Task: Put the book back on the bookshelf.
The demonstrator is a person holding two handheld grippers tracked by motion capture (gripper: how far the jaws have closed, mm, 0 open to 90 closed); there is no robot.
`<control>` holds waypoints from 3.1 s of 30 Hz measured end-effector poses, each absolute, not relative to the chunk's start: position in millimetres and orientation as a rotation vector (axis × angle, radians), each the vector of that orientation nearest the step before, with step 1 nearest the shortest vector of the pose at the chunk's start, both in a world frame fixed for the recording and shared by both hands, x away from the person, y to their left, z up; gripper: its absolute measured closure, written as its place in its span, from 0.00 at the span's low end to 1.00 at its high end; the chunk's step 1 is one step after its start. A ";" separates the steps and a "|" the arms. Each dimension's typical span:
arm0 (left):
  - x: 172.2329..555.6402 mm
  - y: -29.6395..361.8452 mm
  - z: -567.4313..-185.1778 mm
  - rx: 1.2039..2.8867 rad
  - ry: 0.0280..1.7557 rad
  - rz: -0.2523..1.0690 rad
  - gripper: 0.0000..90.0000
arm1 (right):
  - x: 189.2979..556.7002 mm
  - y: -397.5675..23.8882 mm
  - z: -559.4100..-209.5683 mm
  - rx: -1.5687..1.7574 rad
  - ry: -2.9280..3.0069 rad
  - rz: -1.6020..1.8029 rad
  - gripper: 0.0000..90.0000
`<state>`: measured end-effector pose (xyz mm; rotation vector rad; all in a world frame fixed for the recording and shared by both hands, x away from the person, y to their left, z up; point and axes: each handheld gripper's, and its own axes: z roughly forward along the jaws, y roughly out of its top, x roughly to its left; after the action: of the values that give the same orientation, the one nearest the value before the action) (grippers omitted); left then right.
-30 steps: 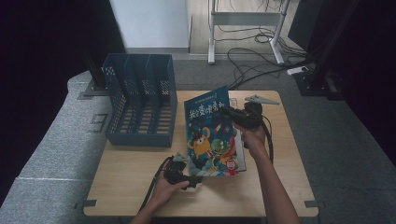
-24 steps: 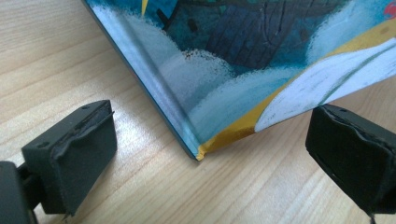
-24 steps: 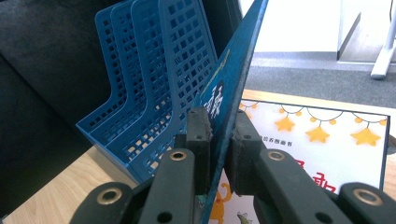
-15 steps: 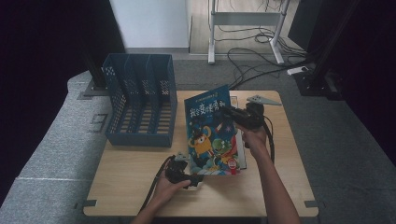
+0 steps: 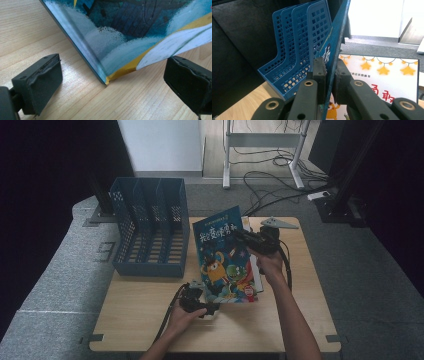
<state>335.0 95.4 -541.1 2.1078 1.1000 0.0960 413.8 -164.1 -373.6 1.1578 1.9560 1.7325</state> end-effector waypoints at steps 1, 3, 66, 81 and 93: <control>335.2 95.3 -541.0 2.108 1.101 0.097 0.02 | 413.4 -164.6 -373.6 1.155 1.955 1.733 0.90; 336.4 95.0 -541.1 2.103 1.109 0.103 0.02 | 411.5 -165.9 -372.7 1.144 1.951 1.729 0.90; 349.5 78.4 -541.1 2.149 1.146 0.213 0.04 | 375.6 -194.8 -377.0 0.937 1.893 1.811 0.91; 344.9 82.3 -542.1 2.146 1.143 0.258 0.08 | 365.1 -204.2 -384.8 0.927 1.866 1.869 0.92; 344.2 81.9 -543.3 2.146 1.141 0.285 0.08 | 352.6 -208.1 -386.2 0.873 1.874 1.855 0.92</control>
<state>344.2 81.9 -543.3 2.1462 1.1411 0.2846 352.6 -208.1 -386.2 0.8732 1.8738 1.8551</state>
